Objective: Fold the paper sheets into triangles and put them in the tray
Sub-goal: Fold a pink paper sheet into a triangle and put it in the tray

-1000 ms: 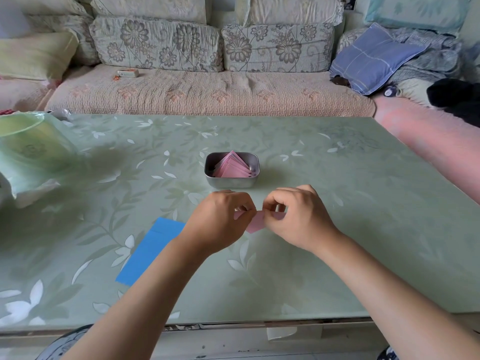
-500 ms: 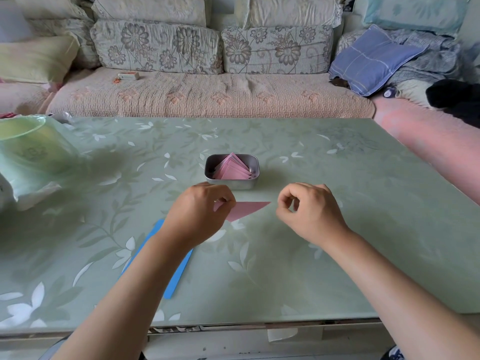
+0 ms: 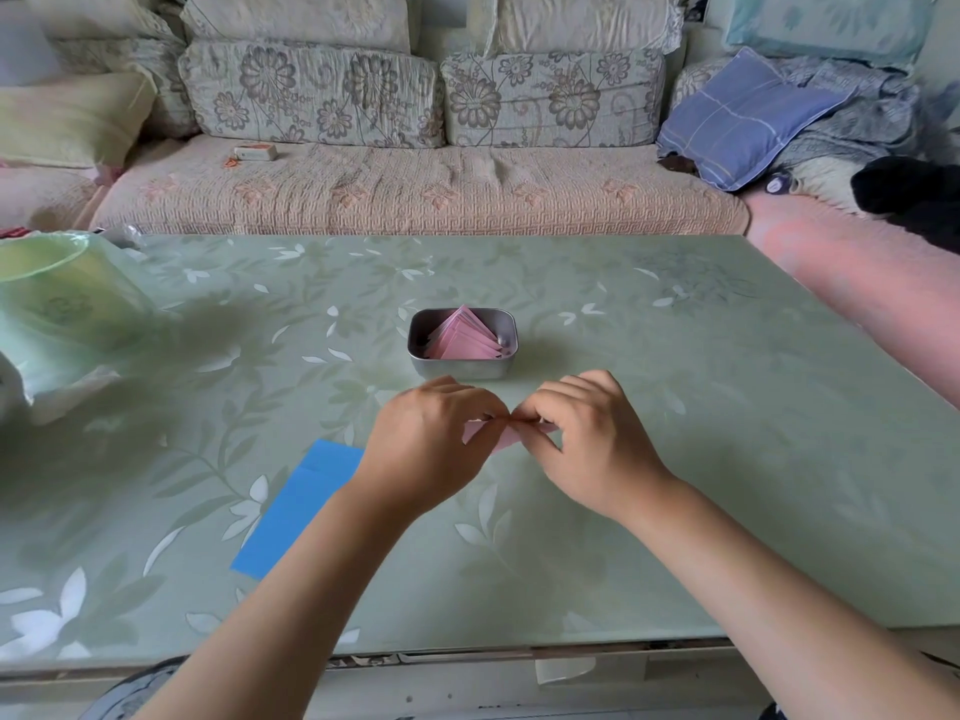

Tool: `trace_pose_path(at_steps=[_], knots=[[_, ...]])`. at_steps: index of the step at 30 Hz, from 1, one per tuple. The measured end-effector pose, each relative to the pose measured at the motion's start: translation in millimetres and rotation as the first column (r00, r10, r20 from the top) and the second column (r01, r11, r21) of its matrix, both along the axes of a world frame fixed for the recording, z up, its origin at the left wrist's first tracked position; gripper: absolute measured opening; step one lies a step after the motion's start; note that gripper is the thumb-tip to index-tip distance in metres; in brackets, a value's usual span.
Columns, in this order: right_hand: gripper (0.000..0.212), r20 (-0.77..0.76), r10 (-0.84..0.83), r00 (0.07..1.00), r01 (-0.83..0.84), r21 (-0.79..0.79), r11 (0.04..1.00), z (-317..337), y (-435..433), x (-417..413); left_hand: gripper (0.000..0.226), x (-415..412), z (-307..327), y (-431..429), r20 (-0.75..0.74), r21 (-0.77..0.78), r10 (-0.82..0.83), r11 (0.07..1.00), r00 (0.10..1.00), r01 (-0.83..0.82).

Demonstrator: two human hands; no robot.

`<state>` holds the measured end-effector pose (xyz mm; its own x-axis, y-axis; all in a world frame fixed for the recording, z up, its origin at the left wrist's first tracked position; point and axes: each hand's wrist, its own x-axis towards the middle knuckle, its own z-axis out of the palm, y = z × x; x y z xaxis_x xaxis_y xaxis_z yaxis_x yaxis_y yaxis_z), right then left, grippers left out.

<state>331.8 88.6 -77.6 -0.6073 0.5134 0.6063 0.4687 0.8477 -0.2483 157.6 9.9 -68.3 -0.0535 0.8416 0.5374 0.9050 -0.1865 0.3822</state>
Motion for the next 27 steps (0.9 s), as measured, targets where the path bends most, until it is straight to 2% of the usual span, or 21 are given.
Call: trace_pose_path(at_steps=[11, 20, 24, 27], knots=[[0.012, -0.008, -0.010, 1.000, 0.010, -0.058, 0.998, 1.2, 5.6, 4.5, 0.010, -15.8, 6.9, 1.9, 0.080, -0.113, -0.075, 0.990, 0.994, 0.084], [0.018, -0.039, -0.072, 0.997, 0.070, -0.053, 0.996, 2.0, 14.4, 11.6, 0.014, -45.2, 15.8, -1.8, 0.066, -0.195, 0.007, 0.981, 0.998, 0.006], [0.017, -0.051, -0.098, 0.994, 0.094, -0.071, 0.993, 0.2, 17.6, 15.2, 0.009, -56.8, 16.6, -2.5, 0.043, -0.244, 0.075, 0.968, 0.996, -0.062], [0.016, -0.062, -0.092, 0.994, 0.087, -0.078, 0.993, -0.5, 17.7, 15.8, 0.009, -53.6, 13.9, -2.2, 0.067, -0.149, 0.129, 0.982, 0.989, -0.118]])
